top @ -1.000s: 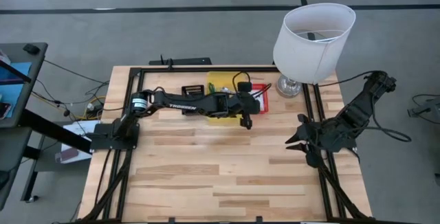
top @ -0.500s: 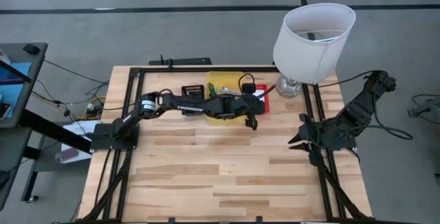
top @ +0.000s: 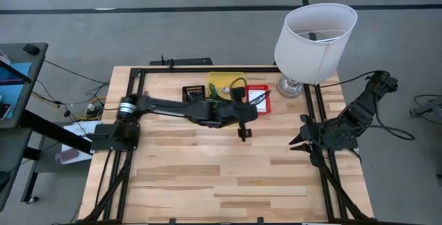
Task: Pick and place items into bin
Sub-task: Return to Home Position
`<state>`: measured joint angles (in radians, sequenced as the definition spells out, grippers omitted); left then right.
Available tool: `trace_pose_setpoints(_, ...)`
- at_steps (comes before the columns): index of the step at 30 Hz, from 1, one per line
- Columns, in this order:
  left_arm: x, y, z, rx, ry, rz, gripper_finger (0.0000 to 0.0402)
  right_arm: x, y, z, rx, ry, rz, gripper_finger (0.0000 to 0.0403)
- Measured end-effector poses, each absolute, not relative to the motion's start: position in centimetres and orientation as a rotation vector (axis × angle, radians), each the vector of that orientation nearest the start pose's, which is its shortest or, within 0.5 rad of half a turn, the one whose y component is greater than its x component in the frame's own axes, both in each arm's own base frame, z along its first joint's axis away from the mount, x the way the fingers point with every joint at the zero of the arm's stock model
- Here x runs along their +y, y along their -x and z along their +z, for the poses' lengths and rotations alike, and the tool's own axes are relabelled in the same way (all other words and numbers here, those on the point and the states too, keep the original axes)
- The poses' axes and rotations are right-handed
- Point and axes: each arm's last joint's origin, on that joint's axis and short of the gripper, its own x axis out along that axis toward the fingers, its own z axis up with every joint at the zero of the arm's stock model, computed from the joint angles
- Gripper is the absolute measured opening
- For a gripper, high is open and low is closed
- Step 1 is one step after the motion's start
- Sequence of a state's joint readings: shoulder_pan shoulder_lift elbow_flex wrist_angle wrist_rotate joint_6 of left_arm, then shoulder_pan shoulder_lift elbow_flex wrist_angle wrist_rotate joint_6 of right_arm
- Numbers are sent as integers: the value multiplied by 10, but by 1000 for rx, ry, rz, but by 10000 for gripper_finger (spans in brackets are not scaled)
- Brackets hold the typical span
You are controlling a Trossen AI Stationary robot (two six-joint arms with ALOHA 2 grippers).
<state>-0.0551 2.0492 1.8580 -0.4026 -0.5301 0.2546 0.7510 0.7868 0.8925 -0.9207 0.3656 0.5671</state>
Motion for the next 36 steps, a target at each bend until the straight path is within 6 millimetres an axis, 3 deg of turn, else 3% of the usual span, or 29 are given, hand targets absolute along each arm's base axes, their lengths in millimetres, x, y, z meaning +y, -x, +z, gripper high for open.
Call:
trace_pose_setpoints(8, -28, -394, 380, 579, -154, 300, 0, 85, -107, 307, 759, -106, 147, 79)
trace_pose_setpoints(12, -36, -358, 400, 437, -134, 323, 0, 87, -113, 313, 657, -74, 124, 79)
trace_pose_setpoints(15, -36, -328, 401, 302, -103, 313, 0, 88, -118, 321, 583, -45, 204, 79)
trace_pose_setpoints(20, -28, -282, 364, 108, -73, 290, 0, 81, -114, 340, 428, -25, 452, 79)
trace_pose_setpoints(25, -13, -243, 311, 11, -45, 238, 0, 61, -101, 343, 354, -27, 435, 79)
trace_pose_setpoints(30, -3, -215, 268, -31, -25, 189, 0, 40, -79, 322, 288, -47, 378, 79)
trace_pose_setpoints(36, 7, -193, 225, 31, -49, 148, 0, 22, -58, 280, 151, -96, 304, 79)
